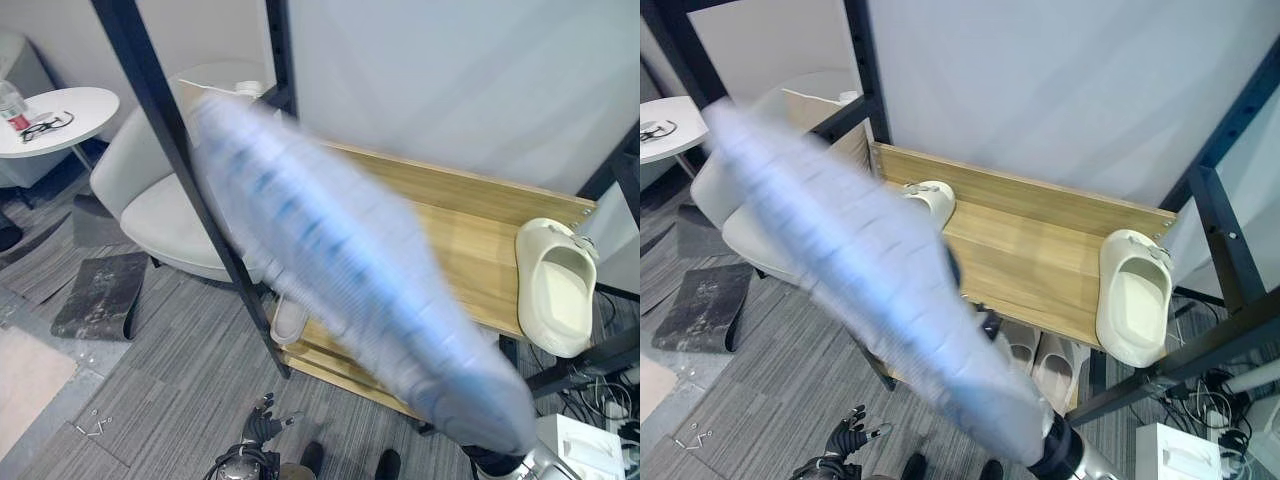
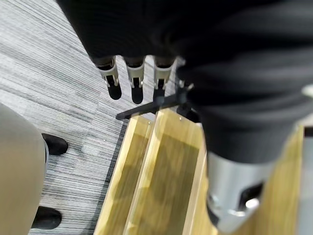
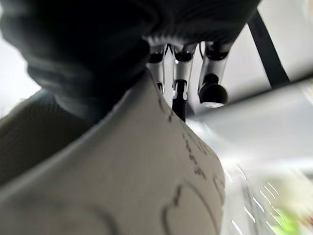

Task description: Arrange the slippers neatly on the shoe rack.

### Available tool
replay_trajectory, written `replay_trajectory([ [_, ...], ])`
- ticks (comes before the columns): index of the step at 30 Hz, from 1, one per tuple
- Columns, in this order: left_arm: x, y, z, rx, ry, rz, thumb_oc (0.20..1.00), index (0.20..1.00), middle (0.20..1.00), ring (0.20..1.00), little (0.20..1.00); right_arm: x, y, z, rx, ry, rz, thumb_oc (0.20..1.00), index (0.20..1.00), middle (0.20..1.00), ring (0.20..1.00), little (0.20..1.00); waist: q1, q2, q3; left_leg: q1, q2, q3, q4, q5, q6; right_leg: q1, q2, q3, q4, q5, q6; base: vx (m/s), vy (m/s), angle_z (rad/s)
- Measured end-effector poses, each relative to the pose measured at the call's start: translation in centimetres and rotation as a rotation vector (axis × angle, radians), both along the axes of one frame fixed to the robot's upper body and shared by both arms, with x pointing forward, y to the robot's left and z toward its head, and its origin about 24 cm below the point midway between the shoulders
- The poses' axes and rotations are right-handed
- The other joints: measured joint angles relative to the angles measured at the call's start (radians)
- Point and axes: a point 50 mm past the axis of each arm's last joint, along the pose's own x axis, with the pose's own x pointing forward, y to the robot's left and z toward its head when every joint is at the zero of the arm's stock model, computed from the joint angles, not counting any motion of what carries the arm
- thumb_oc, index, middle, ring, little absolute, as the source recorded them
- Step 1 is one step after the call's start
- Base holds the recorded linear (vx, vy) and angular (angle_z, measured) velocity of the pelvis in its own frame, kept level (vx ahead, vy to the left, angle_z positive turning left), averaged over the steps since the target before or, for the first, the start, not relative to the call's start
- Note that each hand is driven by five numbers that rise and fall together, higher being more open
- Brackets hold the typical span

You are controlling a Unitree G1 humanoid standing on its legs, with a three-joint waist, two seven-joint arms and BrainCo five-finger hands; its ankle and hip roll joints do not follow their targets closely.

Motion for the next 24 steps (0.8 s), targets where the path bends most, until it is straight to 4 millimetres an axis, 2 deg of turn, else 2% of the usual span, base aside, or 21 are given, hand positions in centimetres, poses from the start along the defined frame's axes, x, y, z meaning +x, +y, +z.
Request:
replay_trajectory([
  [3, 0.0, 0.1, -0.1, 0.002, 0.004, 0.006, 1.000, 1.000, 1.000, 1.000, 1.000, 1.0, 1.3, -3.6, -0.171, 0.060, -0.007, 0.200, 0.200, 0.200, 0.200, 0.200, 0.014, 0.000, 0.000, -0.004, -0.001, -0.016, 0.000, 0.001, -0.002, 0.002, -0.001, -0.015, 0.000, -0.002, 0.001, -0.03, -0.026, 0.17],
  [5, -0.2, 0.2, -0.1, 0.005, 0.004, 0.009, 1.000, 1.000, 1.000, 1.000, 1.000, 1.1, 1.9, -8.8, -0.476, 0.069, -0.013, 0.200, 0.200, 0.200, 0.200, 0.200, 0.020, -0.003, 0.005, -0.018, -0.003, -0.045, 0.000, 0.008, -0.009, 0.001, -0.003, -0.045, 0.000, -0.007, 0.002, -0.03, -0.032, 0.37],
  [7, 0.2, 0.0, 0.0, -0.004, -0.014, 0.014, 1.000, 1.000, 1.000, 1.000, 1.000, 1.2, 1.4, -11.9, -0.641, 0.070, -0.045, 0.200, 0.200, 0.200, 0.200, 0.200, 0.035, -0.005, 0.018, -0.021, -0.003, -0.054, 0.000, 0.010, -0.010, 0.002, -0.002, -0.054, 0.000, -0.008, 0.002, -0.04, -0.020, 0.19],
  [8, 0.5, 0.0, 0.1, -0.006, -0.024, 0.014, 1.000, 1.000, 1.000, 1.000, 1.000, 1.2, 1.3, -12.3, -0.668, 0.073, -0.050, 0.200, 0.200, 0.200, 0.200, 0.200, 0.033, -0.005, 0.020, -0.020, -0.003, -0.055, 0.000, 0.010, -0.010, 0.001, -0.002, -0.054, 0.000, -0.008, 0.002, -0.04, -0.019, 0.15],
  [9, 0.8, 0.0, 0.3, -0.013, -0.036, 0.021, 1.000, 1.000, 1.000, 1.000, 1.000, 1.1, 0.2, -14.9, -0.832, 0.058, -0.083, 0.200, 0.200, 0.200, 0.200, 0.200, 0.040, 0.002, 0.035, -0.032, -0.004, -0.069, 0.000, 0.015, -0.012, -0.002, -0.003, -0.070, 0.000, -0.009, 0.001, -0.03, -0.025, 0.20],
  [10, 0.5, 0.0, 0.1, -0.013, -0.028, 0.024, 1.000, 1.000, 1.000, 1.000, 1.000, 1.1, -0.2, -15.6, -0.883, 0.043, -0.097, 0.200, 0.200, 0.200, 0.200, 0.200, 0.043, 0.005, 0.043, -0.034, -0.005, -0.077, 0.000, 0.016, -0.013, -0.002, -0.003, -0.076, 0.000, -0.009, 0.001, -0.03, -0.032, 0.28],
  [12, 1.5, -0.1, 0.4, -0.010, -0.050, 0.027, 1.000, 1.000, 1.000, 1.000, 1.000, 1.3, -2.1, -18.1, -1.073, -0.014, -0.185, 0.200, 0.200, 0.200, 0.200, 0.200, 0.037, 0.008, 0.063, -0.037, -0.004, -0.088, 0.000, 0.019, -0.018, -0.004, -0.003, -0.092, 0.000, -0.011, -0.001, 0.01, -0.023, 0.19],
  [15, 1.5, 0.0, 0.1, -0.009, -0.033, 0.047, 1.000, 1.000, 1.000, 1.000, 1.000, 1.9, -4.1, -19.7, -1.238, -0.085, -0.267, 0.200, 0.200, 0.200, 0.200, 0.200, 0.038, 0.016, 0.078, -0.045, -0.001, -0.093, 0.000, 0.020, -0.019, -0.005, 0.000, -0.099, 0.000, -0.014, -0.004, -0.04, -0.012, 0.09],
  [16, 2.2, -0.1, 0.3, -0.014, -0.050, 0.055, 1.000, 1.000, 1.000, 1.000, 1.000, 4.0, -7.0, -19.8, -1.311, -0.083, -0.475, 0.200, 0.200, 0.200, 0.200, 0.200, 0.036, 0.021, 0.091, -0.075, -0.004, -0.106, 0.020, 0.021, -0.020, -0.027, 0.002, -0.107, 0.000, -0.014, -0.006, -0.28, 0.005, 0.15],
  [17, 2.8, -0.3, 0.6, -0.016, -0.067, 0.048, 1.000, 1.000, 1.000, 1.000, 1.000, 5.5, -8.8, -19.0, -1.318, -0.077, -0.596, 0.200, 0.200, 0.200, 0.200, 0.200, 0.038, 0.030, 0.110, -0.097, -0.003, -0.106, 0.027, 0.026, -0.023, -0.045, 0.003, -0.108, 0.000, -0.009, -0.006, -0.31, 0.000, 0.14],
  [18, 2.5, -0.5, 0.5, 0.007, -0.065, 0.015, 1.000, 1.000, 1.000, 1.000, 1.000, 7.2, -11.5, -18.1, -1.313, -0.048, -0.756, 0.200, 0.200, 0.200, 0.200, 0.200, 0.046, 0.057, 0.146, -0.134, -0.008, -0.105, 0.045, 0.048, -0.016, -0.068, 0.002, -0.109, 0.007, -0.002, -0.006, -0.44, 0.035, 0.01],
  [19, 2.6, -1.0, 1.1, 0.022, -0.121, -0.049, 1.000, 1.000, 1.000, 1.000, 1.000, 8.2, -13.0, -17.5, -1.278, -0.009, -0.880, 0.200, 0.200, 0.200, 0.200, 0.200, 0.055, 0.051, 0.157, -0.177, -0.017, -0.110, 0.090, 0.048, -0.017, -0.097, -0.001, -0.116, 0.024, -0.006, -0.002, -0.24, 0.039, 0.16],
  [20, 3.5, -1.5, 1.9, -0.004, -0.177, -0.061, 1.000, 1.000, 1.000, 1.000, 1.000, 9.2, -14.6, -17.0, -1.279, 0.030, -0.981, 0.200, 0.200, 0.200, 0.200, 0.200, 0.049, 0.070, 0.182, -0.193, -0.024, -0.125, 0.111, 0.046, -0.019, -0.106, -0.003, -0.132, 0.029, -0.009, -0.003, -0.28, 0.093, 0.48],
  [21, 4.6, -2.0, 2.4, -0.031, -0.210, -0.060, 1.000, 1.000, 1.000, 1.000, 1.000, 10.9, -16.8, -15.0, -1.285, 0.008, -1.147, 0.200, 0.200, 0.200, 0.200, 0.200, 0.048, 0.107, 0.213, -0.255, -0.024, -0.130, 0.136, 0.039, -0.028, -0.169, -0.016, -0.152, 0.089, -0.033, -0.028, -0.11, 0.056, 0.51],
  [22, 5.3, -2.4, 2.9, -0.051, -0.232, -0.054, 1.000, 1.000, 1.000, 1.000, 1.000, 12.1, -17.9, -12.9, -1.270, -0.046, -1.234, 0.200, 0.200, 0.200, 0.200, 0.200, 0.053, 0.129, 0.247, -0.274, -0.017, -0.131, 0.124, 0.043, -0.035, -0.201, -0.018, -0.156, 0.113, -0.034, -0.034, -0.19, 0.085, 0.34],
  [23, 6.0, -2.6, 3.5, -0.062, -0.263, -0.060, 1.000, 1.000, 1.000, 1.000, 1.000, 12.9, -18.0, -11.5, -1.254, -0.092, -1.281, 0.200, 0.200, 0.200, 0.200, 0.200, 0.059, 0.139, 0.272, -0.289, -0.016, -0.130, 0.128, 0.053, -0.033, -0.222, -0.019, -0.154, 0.129, -0.031, -0.036, -0.18, 0.099, -0.07],
  [24, 6.7, -2.6, 4.3, -0.082, -0.305, -0.053, 1.000, 1.000, 1.000, 1.000, 1.000, 14.3, -17.7, -8.7, -1.201, -0.172, -1.369, 0.200, 0.200, 0.200, 0.200, 0.200, 0.063, 0.146, 0.312, -0.306, -0.011, -0.124, 0.130, 0.056, -0.038, -0.260, -0.027, -0.149, 0.175, -0.045, -0.045, -0.18, 0.100, -0.13],
])
